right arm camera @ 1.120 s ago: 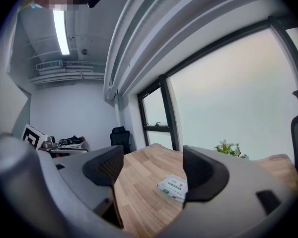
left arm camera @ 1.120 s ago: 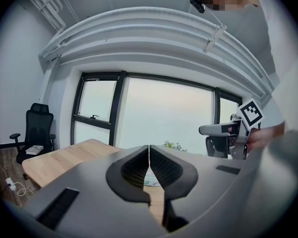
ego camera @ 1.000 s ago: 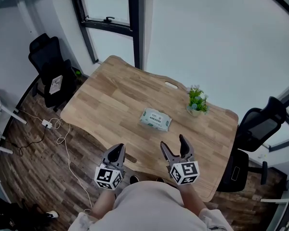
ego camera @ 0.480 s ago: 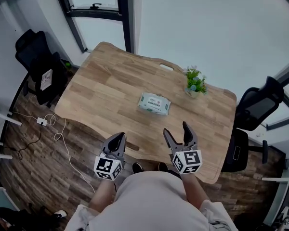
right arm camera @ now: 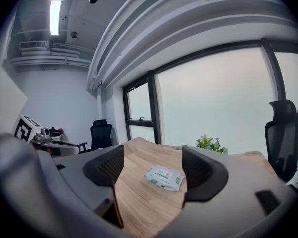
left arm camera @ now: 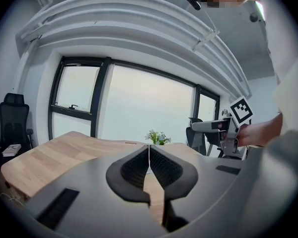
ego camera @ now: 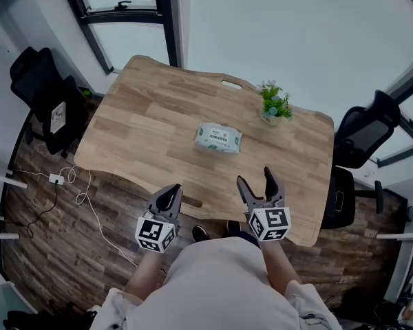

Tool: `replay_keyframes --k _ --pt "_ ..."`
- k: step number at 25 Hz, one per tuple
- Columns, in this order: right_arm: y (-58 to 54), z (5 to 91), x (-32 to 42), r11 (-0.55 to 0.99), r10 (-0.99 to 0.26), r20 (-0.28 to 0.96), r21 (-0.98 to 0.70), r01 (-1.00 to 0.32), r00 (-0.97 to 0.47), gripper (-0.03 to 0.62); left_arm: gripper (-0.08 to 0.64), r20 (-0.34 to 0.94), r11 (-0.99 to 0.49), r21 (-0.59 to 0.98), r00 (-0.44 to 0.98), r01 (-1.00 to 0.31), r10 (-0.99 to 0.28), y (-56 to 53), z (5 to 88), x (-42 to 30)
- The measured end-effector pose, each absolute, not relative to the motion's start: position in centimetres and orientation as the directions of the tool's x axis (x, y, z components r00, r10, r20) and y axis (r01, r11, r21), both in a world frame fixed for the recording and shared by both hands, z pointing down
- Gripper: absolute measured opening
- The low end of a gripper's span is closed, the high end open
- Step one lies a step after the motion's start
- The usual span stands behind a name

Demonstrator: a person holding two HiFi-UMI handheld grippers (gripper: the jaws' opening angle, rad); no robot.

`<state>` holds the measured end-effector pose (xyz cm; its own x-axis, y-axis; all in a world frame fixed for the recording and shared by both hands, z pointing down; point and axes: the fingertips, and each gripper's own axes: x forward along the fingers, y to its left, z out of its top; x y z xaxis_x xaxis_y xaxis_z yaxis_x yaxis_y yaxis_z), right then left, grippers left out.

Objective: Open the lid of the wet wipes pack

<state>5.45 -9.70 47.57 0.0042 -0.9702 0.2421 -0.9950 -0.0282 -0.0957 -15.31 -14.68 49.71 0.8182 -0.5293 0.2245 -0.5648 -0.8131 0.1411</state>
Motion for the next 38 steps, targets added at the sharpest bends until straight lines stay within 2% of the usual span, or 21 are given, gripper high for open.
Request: replay_keyframes --k 13,26,38 --pt "-11.8 49.2 7.6 0.020 -0.963 0.268 -0.078 -0.997 -0.040 0.340 0.021 0.274 -0.823 0.117 0.814 -0.556 -0.512 -15.9 51.4 -11.5" --pt "-16.9 54.2 9.2 0.148 -0.920 0.367 -0.003 -0.989 -0.138 0.336 0.021 0.392 -0.817 0.071 0.769 -0.572 -0.504 -19.3 55.7 -7.6" --pt "-21.0 59.2 10.3 0.194 -0.873 0.462 0.037 -0.980 -0.155 0.337 0.021 0.472 -0.850 0.020 0.755 -0.526 -0.456 -23.0 59.9 -4.4"
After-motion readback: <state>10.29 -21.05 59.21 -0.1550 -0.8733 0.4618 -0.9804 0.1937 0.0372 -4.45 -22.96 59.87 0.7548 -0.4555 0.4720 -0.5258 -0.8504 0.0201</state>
